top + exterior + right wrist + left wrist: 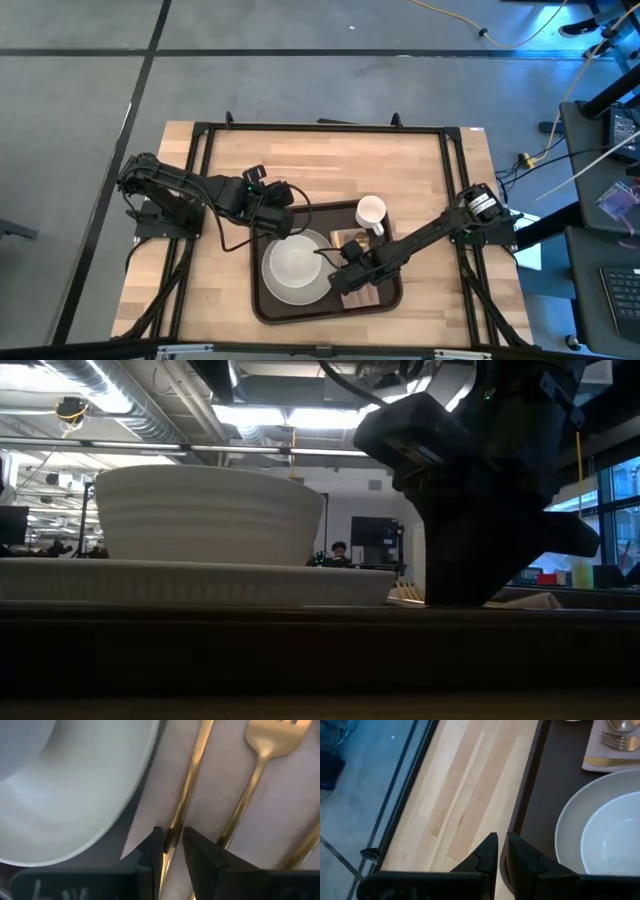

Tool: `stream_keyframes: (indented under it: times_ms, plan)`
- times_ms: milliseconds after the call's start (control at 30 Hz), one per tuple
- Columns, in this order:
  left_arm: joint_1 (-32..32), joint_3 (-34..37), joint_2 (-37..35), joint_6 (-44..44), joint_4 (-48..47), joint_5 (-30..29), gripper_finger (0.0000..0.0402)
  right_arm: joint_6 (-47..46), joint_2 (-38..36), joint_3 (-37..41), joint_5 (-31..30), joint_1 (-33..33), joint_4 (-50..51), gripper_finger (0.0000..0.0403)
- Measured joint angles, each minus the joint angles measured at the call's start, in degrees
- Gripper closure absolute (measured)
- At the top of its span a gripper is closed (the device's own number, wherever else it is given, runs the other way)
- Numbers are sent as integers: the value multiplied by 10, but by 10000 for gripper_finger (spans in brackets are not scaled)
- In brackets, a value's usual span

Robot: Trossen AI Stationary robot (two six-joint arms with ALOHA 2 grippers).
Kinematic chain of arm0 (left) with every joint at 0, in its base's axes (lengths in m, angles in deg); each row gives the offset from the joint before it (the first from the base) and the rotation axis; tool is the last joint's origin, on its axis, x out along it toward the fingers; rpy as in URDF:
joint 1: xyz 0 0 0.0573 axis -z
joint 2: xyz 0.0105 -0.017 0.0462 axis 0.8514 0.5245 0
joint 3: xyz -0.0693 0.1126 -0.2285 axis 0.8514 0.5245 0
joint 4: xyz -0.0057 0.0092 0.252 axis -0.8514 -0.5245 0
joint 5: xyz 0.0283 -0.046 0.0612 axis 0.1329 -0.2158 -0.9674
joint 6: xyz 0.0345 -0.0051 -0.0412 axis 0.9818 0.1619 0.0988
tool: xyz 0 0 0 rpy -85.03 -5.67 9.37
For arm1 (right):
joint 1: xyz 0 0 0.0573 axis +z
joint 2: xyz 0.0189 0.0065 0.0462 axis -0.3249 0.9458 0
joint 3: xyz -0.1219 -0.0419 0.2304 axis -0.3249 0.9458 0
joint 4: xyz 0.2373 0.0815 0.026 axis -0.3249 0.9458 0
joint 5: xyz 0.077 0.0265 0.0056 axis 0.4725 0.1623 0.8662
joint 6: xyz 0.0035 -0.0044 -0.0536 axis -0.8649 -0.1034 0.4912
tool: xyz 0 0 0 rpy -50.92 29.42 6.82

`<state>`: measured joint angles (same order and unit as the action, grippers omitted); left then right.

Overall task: Set up tray
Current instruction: Put the golden knife to the left of the golden fork on the brown serving tray

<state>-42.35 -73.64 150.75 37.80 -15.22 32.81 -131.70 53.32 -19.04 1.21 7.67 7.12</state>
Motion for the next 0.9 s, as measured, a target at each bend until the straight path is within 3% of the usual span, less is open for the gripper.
stream_keyframes:
  times_ms: [400, 667, 900]
  plan:
    - [0, 0, 0, 15, 0, -5, 368, -39, 5, -18, 20, 0, -1, 378]
    - [0, 0, 0, 19, 0, -5, 368, -79, 8, -43, 17, 0, 12, 383]
    - [0, 0, 0, 36, 0, -7, 368, -173, 7, -47, 8, 15, 11, 385]
